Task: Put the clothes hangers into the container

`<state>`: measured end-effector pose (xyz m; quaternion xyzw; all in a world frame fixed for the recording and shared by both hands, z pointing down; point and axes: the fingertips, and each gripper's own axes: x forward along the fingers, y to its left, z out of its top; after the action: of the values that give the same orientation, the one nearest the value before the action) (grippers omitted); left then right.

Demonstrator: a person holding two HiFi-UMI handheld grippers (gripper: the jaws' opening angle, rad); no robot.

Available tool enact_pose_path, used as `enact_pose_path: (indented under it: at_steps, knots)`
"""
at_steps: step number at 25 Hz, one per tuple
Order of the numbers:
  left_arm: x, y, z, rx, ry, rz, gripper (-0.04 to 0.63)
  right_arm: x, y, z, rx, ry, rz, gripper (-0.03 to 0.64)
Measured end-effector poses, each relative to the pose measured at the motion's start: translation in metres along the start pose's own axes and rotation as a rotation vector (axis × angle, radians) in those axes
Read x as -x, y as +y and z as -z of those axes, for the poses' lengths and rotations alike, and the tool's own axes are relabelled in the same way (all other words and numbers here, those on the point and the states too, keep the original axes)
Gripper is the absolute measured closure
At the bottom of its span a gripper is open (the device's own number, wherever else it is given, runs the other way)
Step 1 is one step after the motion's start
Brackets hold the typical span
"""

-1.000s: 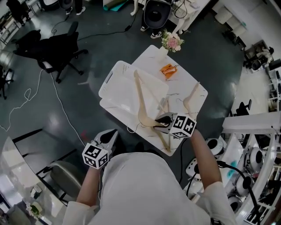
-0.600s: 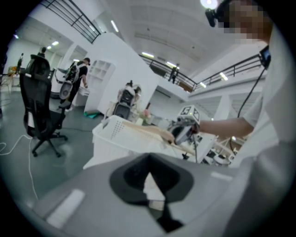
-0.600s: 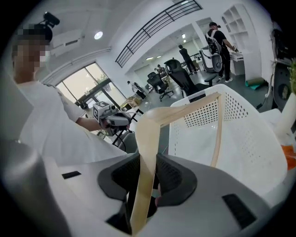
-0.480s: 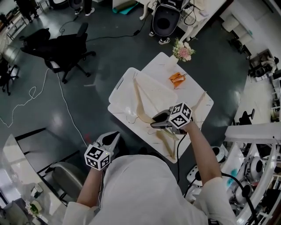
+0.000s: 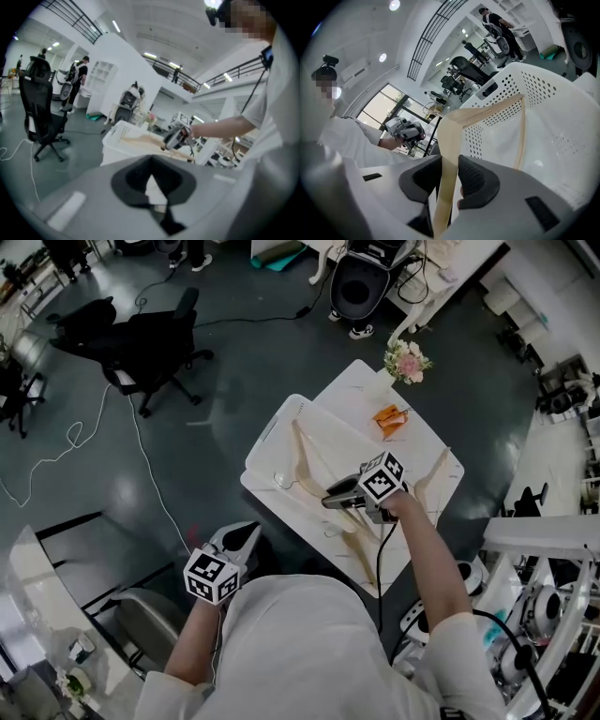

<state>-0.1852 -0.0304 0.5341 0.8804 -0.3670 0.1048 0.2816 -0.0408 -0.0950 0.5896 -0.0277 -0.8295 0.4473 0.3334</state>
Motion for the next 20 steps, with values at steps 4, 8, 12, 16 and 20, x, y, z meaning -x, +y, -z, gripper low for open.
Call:
enact_pose_path:
  at_steps: [4, 8, 12, 16, 20]
  knots:
    - [-0.002, 0.007, 0.000, 0.013, 0.010, 0.004, 0.592, -0.012, -0.019, -0.002, -0.048, 0.033, 0.003, 0.515]
    - [-0.002, 0.011, 0.004, 0.027, 0.028, 0.006, 0.592, -0.026, -0.034, -0.003, -0.094, 0.046, -0.011, 0.515]
    - [-0.001, 0.018, 0.006, 0.037, 0.041, 0.004, 0.592, -0.038, -0.048, -0.005, -0.133, 0.061, -0.015, 0.515]
    - [0.003, 0.027, 0.009, 0.044, 0.052, 0.004, 0.592, -0.049, -0.051, -0.012, -0.164, 0.040, -0.029, 0.515]
    - [0.006, 0.032, 0.011, 0.037, 0.057, 0.013, 0.592, -0.054, -0.057, -0.015, -0.139, 0.004, 0.002, 0.511]
